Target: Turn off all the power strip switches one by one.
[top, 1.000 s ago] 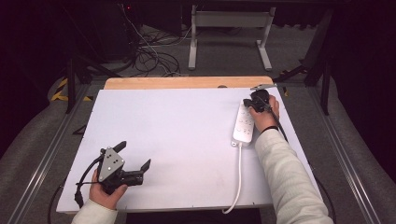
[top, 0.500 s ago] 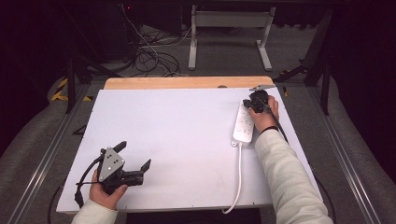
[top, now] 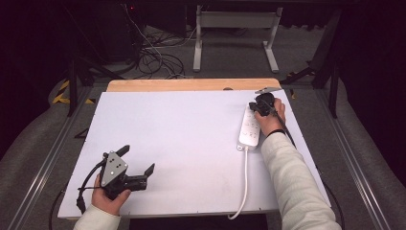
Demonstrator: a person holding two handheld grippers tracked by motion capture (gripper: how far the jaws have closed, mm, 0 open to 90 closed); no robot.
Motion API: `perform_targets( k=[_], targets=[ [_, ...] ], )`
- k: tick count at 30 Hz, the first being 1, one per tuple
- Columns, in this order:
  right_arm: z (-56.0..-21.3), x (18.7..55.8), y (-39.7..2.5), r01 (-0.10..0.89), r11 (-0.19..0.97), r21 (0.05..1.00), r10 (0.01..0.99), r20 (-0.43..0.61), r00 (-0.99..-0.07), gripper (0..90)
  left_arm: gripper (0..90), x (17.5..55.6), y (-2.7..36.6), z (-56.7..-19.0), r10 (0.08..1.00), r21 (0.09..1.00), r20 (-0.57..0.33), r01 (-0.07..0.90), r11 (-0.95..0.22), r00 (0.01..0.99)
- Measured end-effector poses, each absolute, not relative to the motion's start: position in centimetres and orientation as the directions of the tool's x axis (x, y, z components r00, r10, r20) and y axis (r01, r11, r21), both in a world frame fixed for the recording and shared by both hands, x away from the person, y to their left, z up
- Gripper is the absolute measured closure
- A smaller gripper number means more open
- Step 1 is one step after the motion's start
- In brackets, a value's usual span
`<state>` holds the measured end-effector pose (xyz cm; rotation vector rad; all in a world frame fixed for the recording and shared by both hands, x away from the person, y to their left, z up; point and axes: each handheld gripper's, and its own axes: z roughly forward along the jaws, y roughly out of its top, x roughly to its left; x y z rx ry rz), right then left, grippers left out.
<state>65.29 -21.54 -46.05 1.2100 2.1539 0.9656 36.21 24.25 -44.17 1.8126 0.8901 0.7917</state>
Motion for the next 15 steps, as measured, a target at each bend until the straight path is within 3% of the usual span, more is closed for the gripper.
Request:
perform_targets(
  k=[11,15],
  targets=[
    [-46.0,65.4,-21.7,0.539,0.352,0.766,0.87,-0.054,-0.49,90.0,3.0,36.1,24.2,-44.1,0.84,0.928,0.129,0.235,-0.289,0.527],
    [-44.2,64.4,-22.0,0.485,0.329,0.811,0.869,-0.058,-0.492,90.0,3.0,36.3,24.3,-44.2,0.839,0.927,0.127,0.239,-0.29,0.529]
  ],
)
